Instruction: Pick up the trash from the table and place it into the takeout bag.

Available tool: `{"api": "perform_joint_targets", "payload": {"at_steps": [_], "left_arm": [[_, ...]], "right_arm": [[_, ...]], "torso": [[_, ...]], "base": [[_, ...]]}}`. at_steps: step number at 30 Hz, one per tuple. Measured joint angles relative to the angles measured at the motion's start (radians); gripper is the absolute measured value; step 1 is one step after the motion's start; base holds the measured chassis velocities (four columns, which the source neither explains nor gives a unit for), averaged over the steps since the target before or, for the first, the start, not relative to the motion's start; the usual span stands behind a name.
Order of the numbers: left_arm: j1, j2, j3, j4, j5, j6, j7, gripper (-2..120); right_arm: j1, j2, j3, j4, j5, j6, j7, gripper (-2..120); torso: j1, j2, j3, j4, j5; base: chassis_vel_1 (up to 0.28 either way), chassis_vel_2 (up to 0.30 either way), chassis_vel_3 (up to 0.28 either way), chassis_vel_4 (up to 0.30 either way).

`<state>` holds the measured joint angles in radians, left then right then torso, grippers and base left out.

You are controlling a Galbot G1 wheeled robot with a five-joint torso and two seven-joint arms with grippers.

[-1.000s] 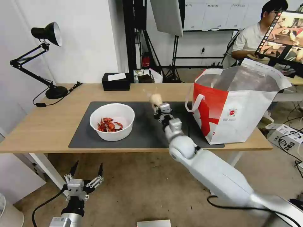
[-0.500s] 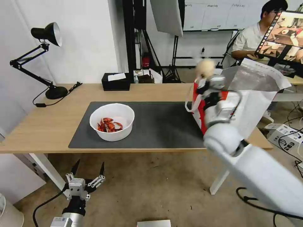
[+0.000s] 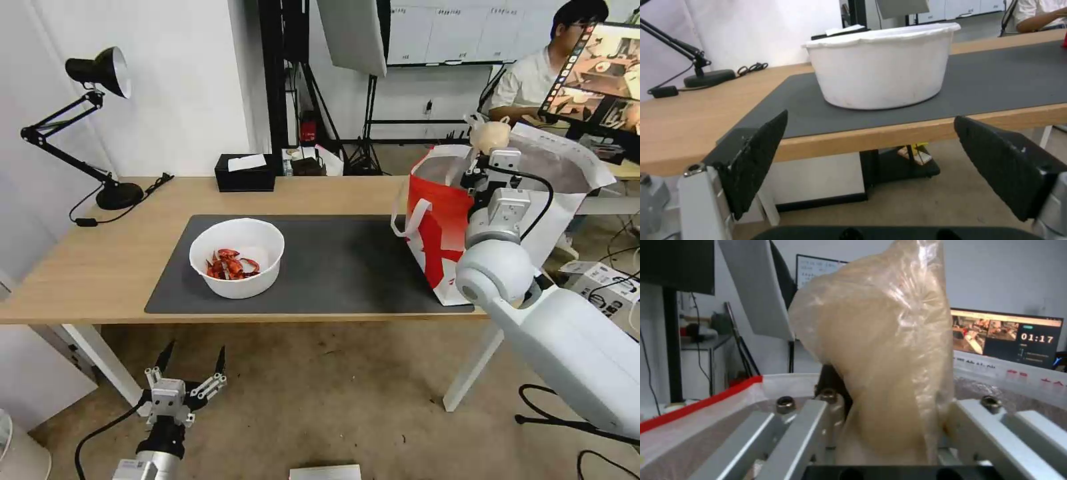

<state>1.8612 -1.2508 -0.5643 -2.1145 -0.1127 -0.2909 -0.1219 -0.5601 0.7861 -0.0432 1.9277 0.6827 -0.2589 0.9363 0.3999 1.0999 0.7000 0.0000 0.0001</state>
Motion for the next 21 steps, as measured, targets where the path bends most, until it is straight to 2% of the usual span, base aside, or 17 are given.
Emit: {"api": "perform_joint_targets", "payload": {"at_steps": [6, 7, 9, 11, 14, 15, 17, 19, 21], "left_arm": [[0.001, 0.005, 0.002, -0.001, 0.002, 0.000, 0.000, 100], [0.001, 0.005, 0.002, -0.001, 0.002, 0.000, 0.000, 100], [0.001, 0.007, 0.003, -0.005, 0.002, 0.000, 0.000, 100], [0.001, 0.009, 0.003, -0.006, 0.002, 0.000, 0.000, 100], [0.002, 0.015, -0.002, -0.009, 0.001, 0.000, 0.000, 100], [0.002, 0.015, -0.002, -0.009, 0.001, 0.000, 0.000, 100], [0.002, 0.019, -0.002, -0.009, 0.000, 0.000, 0.000, 100], [0.001, 0.022, -0.003, -0.009, 0.000, 0.000, -0.001, 100], [-0.003, 0.026, -0.003, -0.009, -0.003, 0.003, -0.001, 100]], "right_arm": [[-0.004, -0.006, 0.009, 0.002, 0.023, -0.017, -0.003, 45], [-0.004, -0.006, 0.009, 0.002, 0.023, -0.017, -0.003, 45], [-0.005, -0.006, 0.009, 0.004, 0.025, -0.018, -0.005, 57], [-0.005, -0.005, 0.009, 0.005, 0.026, -0.018, -0.006, 61], [-0.004, -0.005, 0.008, 0.005, 0.030, -0.018, -0.009, 76], [-0.004, -0.005, 0.008, 0.005, 0.030, -0.018, -0.009, 76], [-0.003, -0.006, 0.007, 0.007, 0.036, -0.018, -0.011, 86], [-0.003, -0.006, 0.006, 0.008, 0.040, -0.018, -0.011, 89], [-0.002, -0.006, 0.003, 0.010, 0.047, -0.018, -0.011, 97]], "torso": [[0.000, 0.000, 0.000, 0.0000, -0.0001], [0.000, 0.000, 0.000, 0.0000, -0.0001], [0.000, 0.000, 0.000, 0.0000, -0.0002], [0.000, 0.000, 0.000, 0.0000, -0.0001], [0.000, 0.000, 0.000, 0.0000, -0.0001], [0.000, 0.000, 0.000, 0.0000, -0.0001], [0.000, 0.000, 0.000, 0.0000, -0.0002], [0.000, 0.000, 0.000, 0.0000, -0.0002], [0.000, 0.000, 0.000, 0.0000, -0.0002]], "base": [[0.000, 0.000, 0.000, 0.000], [0.000, 0.000, 0.000, 0.000], [0.000, 0.000, 0.000, 0.000], [0.000, 0.000, 0.000, 0.000], [0.000, 0.000, 0.000, 0.000], [0.000, 0.000, 0.000, 0.000], [0.000, 0.000, 0.000, 0.000], [0.000, 0.000, 0.000, 0.000], [0.000, 0.000, 0.000, 0.000]]}}
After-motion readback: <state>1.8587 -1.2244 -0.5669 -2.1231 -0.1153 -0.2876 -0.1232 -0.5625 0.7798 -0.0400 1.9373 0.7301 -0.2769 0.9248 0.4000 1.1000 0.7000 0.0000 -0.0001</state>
